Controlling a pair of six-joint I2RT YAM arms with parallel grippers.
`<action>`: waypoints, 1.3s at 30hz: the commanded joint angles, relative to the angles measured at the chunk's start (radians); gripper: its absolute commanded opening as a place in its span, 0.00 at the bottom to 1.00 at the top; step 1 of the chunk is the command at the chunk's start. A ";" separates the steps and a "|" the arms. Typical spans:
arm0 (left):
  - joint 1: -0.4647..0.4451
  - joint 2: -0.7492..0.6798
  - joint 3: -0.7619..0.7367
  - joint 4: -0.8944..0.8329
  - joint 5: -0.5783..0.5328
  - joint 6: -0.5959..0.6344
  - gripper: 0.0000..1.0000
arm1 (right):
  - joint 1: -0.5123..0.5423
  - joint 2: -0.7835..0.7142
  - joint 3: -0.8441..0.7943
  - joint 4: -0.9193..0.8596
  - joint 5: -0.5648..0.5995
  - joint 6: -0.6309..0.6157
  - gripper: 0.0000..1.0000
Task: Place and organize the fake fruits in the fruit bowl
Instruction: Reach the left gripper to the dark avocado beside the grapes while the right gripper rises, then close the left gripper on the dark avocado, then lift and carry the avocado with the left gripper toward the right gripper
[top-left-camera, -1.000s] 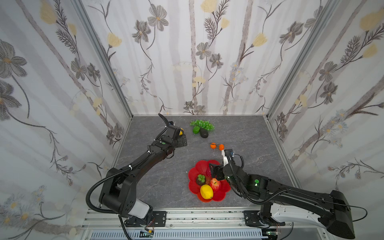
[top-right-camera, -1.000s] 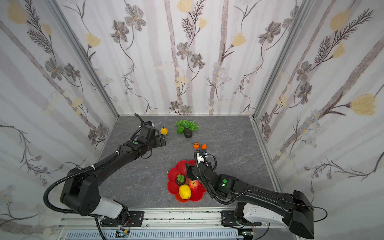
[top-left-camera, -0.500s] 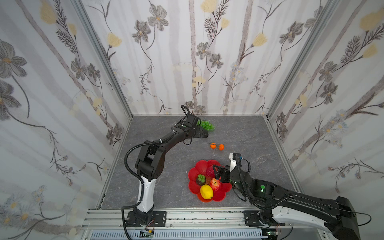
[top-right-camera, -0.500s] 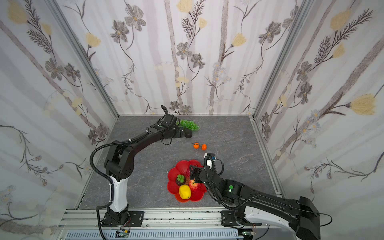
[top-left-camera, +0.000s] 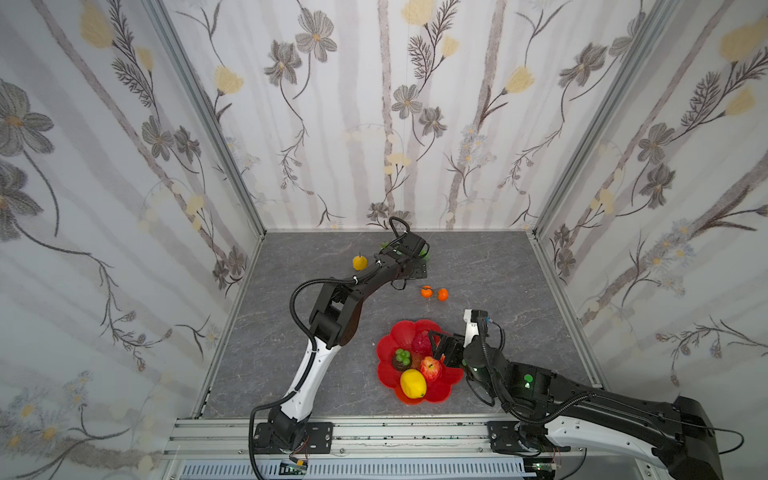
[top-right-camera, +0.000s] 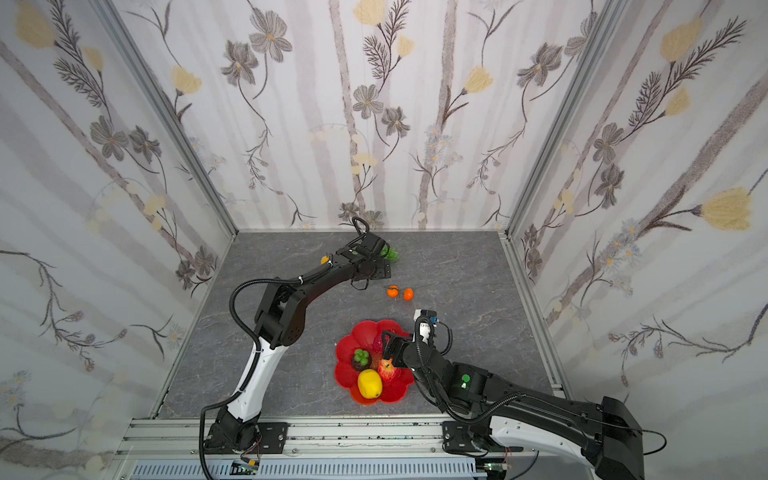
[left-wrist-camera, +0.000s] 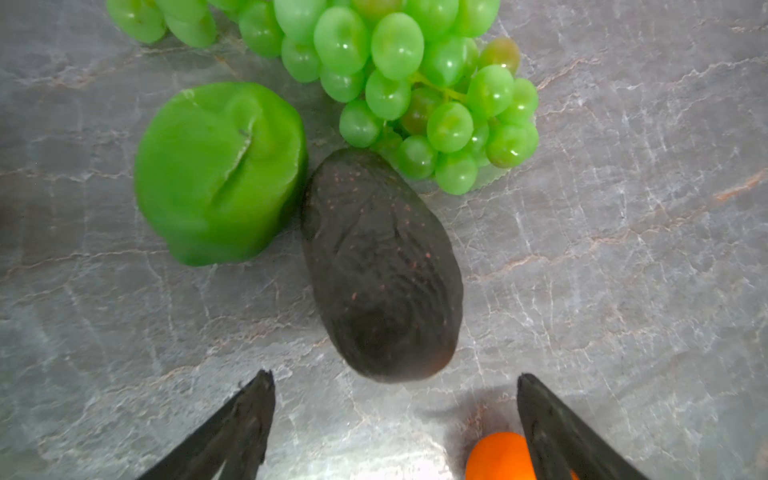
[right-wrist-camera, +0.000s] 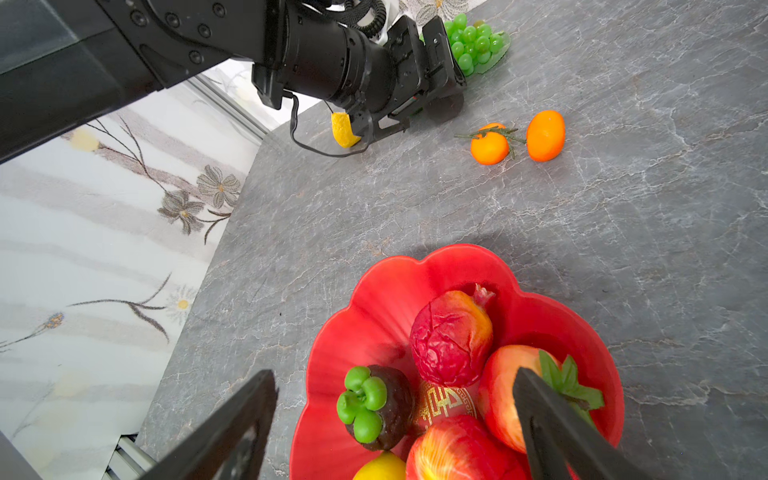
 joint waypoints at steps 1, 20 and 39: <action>0.002 0.044 0.063 -0.065 -0.075 -0.037 0.87 | 0.000 0.000 -0.006 0.056 0.003 0.014 0.90; 0.006 0.187 0.258 -0.122 -0.088 -0.040 0.62 | -0.001 -0.003 -0.031 0.073 -0.016 0.013 0.91; -0.004 -0.072 -0.074 0.057 -0.002 0.068 0.54 | 0.000 -0.002 -0.027 0.062 -0.025 0.018 0.91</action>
